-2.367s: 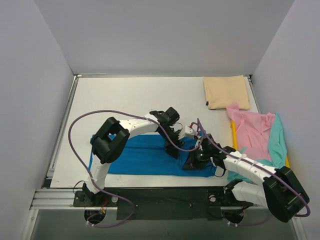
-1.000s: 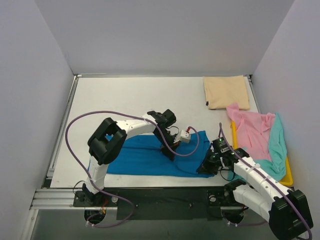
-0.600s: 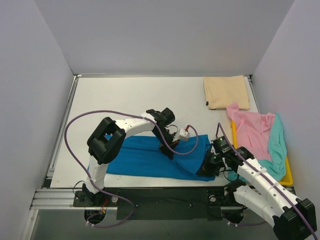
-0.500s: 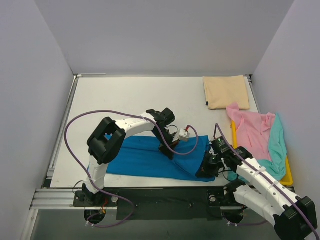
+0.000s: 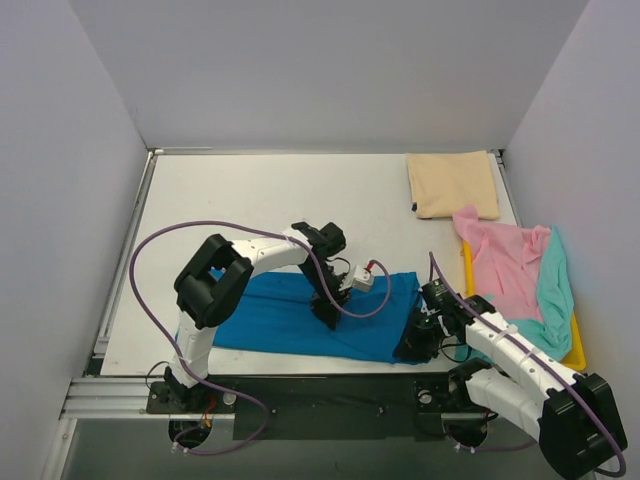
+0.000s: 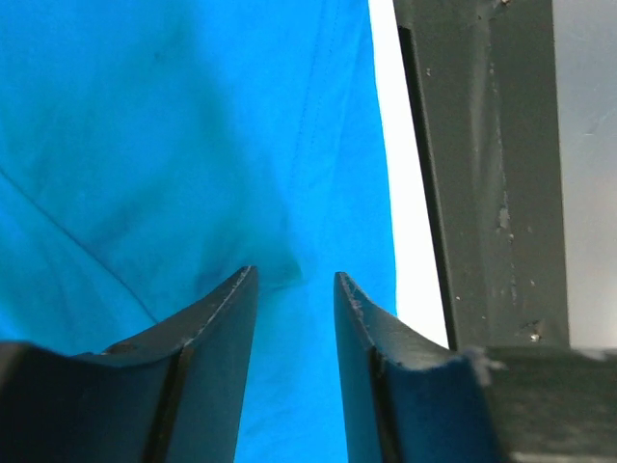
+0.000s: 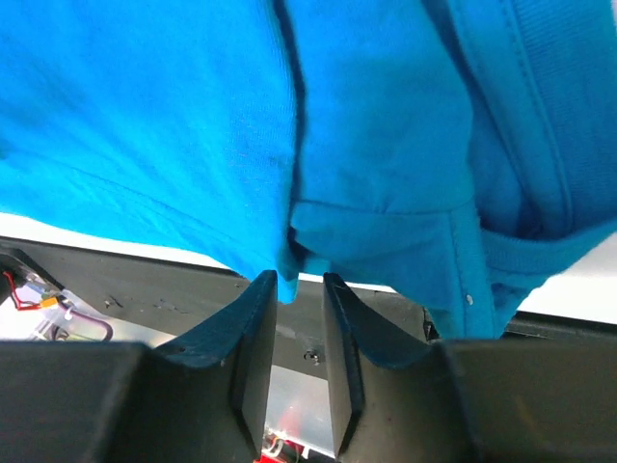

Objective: Fold and stack the t-shirts
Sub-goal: Fold the other side of the tshirt into a rectangle

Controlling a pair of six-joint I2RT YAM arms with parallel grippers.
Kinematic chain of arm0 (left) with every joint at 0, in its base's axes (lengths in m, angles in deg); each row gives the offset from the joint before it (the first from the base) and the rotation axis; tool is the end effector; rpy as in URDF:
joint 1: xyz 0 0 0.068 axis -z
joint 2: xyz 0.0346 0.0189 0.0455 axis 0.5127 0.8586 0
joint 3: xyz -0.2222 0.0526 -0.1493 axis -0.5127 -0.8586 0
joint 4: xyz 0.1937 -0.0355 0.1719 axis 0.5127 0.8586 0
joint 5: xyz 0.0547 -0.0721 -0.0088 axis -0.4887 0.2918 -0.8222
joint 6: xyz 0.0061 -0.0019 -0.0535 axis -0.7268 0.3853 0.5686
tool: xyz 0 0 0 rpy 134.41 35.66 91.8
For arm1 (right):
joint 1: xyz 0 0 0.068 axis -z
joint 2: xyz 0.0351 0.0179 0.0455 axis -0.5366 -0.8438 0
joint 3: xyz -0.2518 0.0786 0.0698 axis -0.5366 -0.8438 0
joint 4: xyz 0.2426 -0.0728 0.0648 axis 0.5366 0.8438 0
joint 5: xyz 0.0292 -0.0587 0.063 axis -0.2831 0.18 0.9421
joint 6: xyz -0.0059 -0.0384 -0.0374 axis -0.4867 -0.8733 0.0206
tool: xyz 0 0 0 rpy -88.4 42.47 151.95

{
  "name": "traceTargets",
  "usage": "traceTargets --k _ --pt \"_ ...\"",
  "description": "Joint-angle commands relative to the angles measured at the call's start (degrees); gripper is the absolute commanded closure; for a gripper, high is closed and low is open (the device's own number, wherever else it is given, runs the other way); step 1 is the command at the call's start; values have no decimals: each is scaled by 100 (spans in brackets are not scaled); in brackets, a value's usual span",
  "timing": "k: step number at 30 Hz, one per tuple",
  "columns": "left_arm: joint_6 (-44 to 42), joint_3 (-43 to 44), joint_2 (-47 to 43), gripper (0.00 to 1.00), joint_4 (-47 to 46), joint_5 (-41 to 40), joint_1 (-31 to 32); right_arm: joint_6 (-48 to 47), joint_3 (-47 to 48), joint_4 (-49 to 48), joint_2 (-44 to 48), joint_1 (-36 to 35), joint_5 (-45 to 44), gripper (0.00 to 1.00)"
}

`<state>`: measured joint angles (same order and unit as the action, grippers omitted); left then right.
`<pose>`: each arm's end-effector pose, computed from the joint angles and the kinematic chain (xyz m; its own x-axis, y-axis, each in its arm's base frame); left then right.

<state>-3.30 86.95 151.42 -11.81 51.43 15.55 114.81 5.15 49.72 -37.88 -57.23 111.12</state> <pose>0.2421 -0.2929 0.1591 -0.1123 0.8075 -0.5791 0.8432 -0.2310 -0.4855 0.1305 0.0766 0.1530 -0.9531 0.3008 -0.0324 0.2253 0.7774 0.5873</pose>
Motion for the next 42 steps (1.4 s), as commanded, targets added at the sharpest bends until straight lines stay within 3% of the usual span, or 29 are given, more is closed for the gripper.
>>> traceTargets --k 1,6,10,14,16,18,21,25,30,32,34,35,37,39,41,42 --pt "-891 430 -150 51 1167 246 19 -140 124 153 -49 25 -250 76" --pt "-1465 695 -176 50 2102 238 10 -386 615 688 293 25 -495 74" --pt "-816 870 -203 50 1875 212 -95 -562 1265 936 347 174 -987 71" --pt "475 1012 -536 50 650 -279 -393 -1149 1819 752 -162 805 -1593 65" --pt "1449 836 -887 50 -211 -955 -630 -1483 1943 340 -540 1201 -1629 66" --pt "1715 625 -1160 47 -759 -1806 -937 -1721 1988 -100 -927 1544 -1499 66" --pt "1752 388 -1258 42 -1052 -2310 -1421 -1828 2032 -897 -1471 1931 -1130 65" --pt "1401 54 -1065 41 -982 -2180 -2124 -1854 2058 -1567 -2086 2020 -821 62" --pt "1190 -456 -871 41 -1149 -2222 -2345 -1670 1953 -2166 -2702 2056 -260 63" --pt "1146 -570 -818 41 -1237 -2310 -2380 -1591 1953 -2298 -2869 2056 -206 65" --pt "1145 -597 -757 41 -1255 -2285 -2415 -1556 1979 -2298 -3045 2056 -214 72" --pt "1111 -571 -730 41 -1098 -2224 -2450 -1556 1996 -2290 -3116 2056 -197 81" --pt "970 -562 -669 46 -861 -1978 -2468 -1556 1988 -2220 -3169 2064 -188 94" --pt "838 -641 -669 61 -833 -1924 -2477 -1564 1979 -2018 -3117 2099 -450 100" --pt "820 -720 -660 82 -842 -1994 -2494 -1608 1953 -1798 -3003 2178 -688 100" --pt "829 -729 -642 98 -841 -2012 -2503 -1635 1918 -1710 -2915 2240 -715 100"
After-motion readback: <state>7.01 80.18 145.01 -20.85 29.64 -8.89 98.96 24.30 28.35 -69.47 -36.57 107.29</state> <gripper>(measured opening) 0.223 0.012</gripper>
